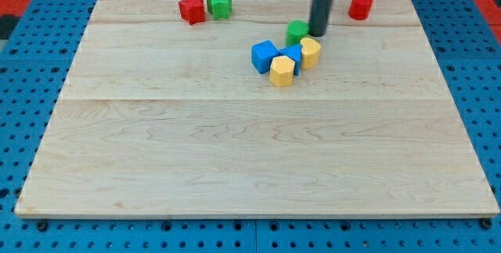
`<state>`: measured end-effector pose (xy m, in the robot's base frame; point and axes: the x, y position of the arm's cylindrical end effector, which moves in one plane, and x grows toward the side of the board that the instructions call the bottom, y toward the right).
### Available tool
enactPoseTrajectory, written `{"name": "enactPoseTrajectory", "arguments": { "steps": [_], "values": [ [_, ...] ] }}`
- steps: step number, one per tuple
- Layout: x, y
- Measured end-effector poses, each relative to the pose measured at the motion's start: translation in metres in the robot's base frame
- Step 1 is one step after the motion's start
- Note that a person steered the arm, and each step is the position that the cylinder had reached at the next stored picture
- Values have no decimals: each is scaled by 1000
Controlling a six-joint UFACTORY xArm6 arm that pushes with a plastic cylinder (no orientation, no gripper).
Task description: Separate the green star from the red star
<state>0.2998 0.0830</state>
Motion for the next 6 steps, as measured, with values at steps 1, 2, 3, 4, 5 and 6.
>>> {"name": "enactPoseTrajectory", "arguments": {
  "steps": [1,2,3,4,5,6],
  "values": [
    [0,-76],
    [-7,-89],
    [-37,-72],
    [-87,-94],
    [-106,-134],
    [-107,-186]
  ]
}}
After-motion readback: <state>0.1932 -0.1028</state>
